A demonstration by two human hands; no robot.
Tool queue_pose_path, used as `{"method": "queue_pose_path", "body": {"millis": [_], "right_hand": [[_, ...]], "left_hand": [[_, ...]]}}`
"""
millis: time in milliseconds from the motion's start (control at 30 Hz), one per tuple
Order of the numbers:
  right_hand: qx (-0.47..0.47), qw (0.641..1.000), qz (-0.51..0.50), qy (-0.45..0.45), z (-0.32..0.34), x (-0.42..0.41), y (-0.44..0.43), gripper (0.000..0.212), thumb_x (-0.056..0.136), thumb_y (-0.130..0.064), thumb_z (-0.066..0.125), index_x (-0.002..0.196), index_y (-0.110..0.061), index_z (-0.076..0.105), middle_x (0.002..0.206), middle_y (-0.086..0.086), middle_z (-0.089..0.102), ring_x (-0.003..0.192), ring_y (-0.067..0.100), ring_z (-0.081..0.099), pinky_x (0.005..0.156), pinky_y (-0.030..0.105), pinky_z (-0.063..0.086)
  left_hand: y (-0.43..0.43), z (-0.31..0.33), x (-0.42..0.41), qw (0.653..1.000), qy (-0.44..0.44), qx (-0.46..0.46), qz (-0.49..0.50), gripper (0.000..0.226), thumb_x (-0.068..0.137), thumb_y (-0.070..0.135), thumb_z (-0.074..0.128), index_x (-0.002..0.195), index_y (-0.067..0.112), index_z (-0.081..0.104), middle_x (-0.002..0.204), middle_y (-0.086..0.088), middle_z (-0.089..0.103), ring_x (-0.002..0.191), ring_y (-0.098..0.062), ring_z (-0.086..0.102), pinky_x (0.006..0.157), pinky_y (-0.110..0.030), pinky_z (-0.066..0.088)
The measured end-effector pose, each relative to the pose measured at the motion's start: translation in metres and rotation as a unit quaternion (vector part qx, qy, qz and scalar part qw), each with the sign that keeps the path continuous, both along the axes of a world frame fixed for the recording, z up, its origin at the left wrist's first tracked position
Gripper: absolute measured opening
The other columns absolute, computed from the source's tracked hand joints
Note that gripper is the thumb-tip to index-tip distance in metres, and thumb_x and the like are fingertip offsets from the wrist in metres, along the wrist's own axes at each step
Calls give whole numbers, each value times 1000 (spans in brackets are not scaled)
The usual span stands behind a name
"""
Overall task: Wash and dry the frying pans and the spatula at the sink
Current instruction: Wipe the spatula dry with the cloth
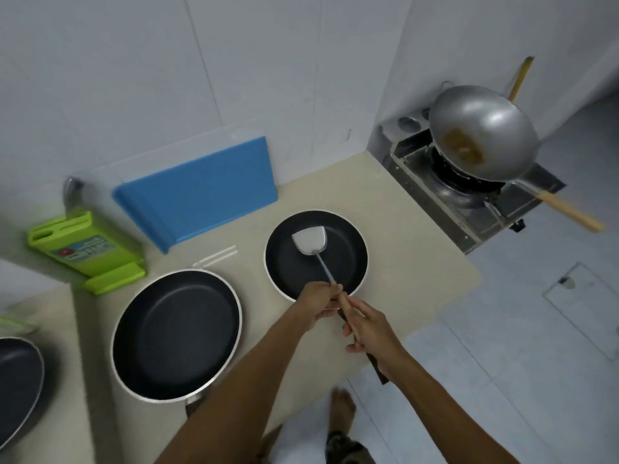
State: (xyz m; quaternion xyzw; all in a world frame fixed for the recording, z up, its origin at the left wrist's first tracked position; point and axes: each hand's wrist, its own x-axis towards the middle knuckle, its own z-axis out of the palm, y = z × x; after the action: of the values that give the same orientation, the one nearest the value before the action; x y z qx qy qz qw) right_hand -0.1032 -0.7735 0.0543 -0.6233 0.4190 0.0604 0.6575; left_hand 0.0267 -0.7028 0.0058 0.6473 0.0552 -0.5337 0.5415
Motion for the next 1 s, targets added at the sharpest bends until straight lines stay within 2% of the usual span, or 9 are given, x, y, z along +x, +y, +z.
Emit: {"method": "queue_pose_path", "body": {"millis": [133,300,367,467,633,700,800,900,1000], "right_hand": [[14,999,45,10,-11,4,-36,31,97,-52,56,121,-36,69,69,2,61,69,13,60,63,31,58],[26,997,76,-1,-23,6,-57,30,98,-48,57,124,-37,67,69,4,63,69,15,62,66,34,59],[34,996,80,-6,-29,8,-62,29,97,-50,57,123,-39,66,68,3,63,67,15,61,63,31,56],[33,995,89,-7,-38,11,-66,31,97,-52,57,124,-40,64,67,3,64,65,18,58,62,33,53],[38,994,105,5,-49,13,-73,34,96,-57,55,125,-39,60,74,4,71,58,14,58,54,25,50],[39,992,119,13,-54,13,-74,34,97,-57,53,124,-38,59,78,6,74,56,13,57,51,24,48],[38,989,138,22,-63,13,-74,30,99,-53,52,124,-37,57,82,7,76,55,11,57,50,24,45],[20,987,157,32,-72,12,-76,28,101,-49,52,126,-38,56,88,3,76,62,14,63,56,27,54],[-13,986,162,35,-84,9,-78,26,101,-41,56,126,-33,59,95,1,73,78,20,72,68,35,64]], "left_hand": [[-26,-13,-2,999,-1,29,33,11,101,20,61,102,11,68,102,-9,74,88,-20,68,81,-31,51],[-38,-23,-4,997,8,41,72,13,101,20,61,103,10,69,100,-9,75,89,-21,69,90,-35,51],[-42,-24,-3,996,7,44,83,12,101,19,60,101,11,69,96,-8,75,81,-18,70,81,-30,53],[-44,-23,-1,994,-2,46,95,12,102,15,60,100,7,68,89,-10,72,70,-14,69,59,-21,55],[-48,-30,1,993,-25,60,101,16,99,10,63,109,-1,68,94,-20,71,77,-24,70,65,-27,60],[-50,-34,1,990,-33,77,109,13,98,9,64,108,0,68,92,-19,71,67,-19,69,56,-22,59],[-51,-36,-2,985,-46,101,130,11,97,7,65,107,3,69,90,-18,72,65,-18,67,49,-20,55],[-50,-38,-4,982,-52,119,137,12,98,6,63,108,5,69,91,-15,74,67,-17,69,45,-18,51],[-46,-39,-7,982,-35,118,143,21,97,7,64,117,3,67,95,-13,76,68,-16,73,53,-23,57]]}}
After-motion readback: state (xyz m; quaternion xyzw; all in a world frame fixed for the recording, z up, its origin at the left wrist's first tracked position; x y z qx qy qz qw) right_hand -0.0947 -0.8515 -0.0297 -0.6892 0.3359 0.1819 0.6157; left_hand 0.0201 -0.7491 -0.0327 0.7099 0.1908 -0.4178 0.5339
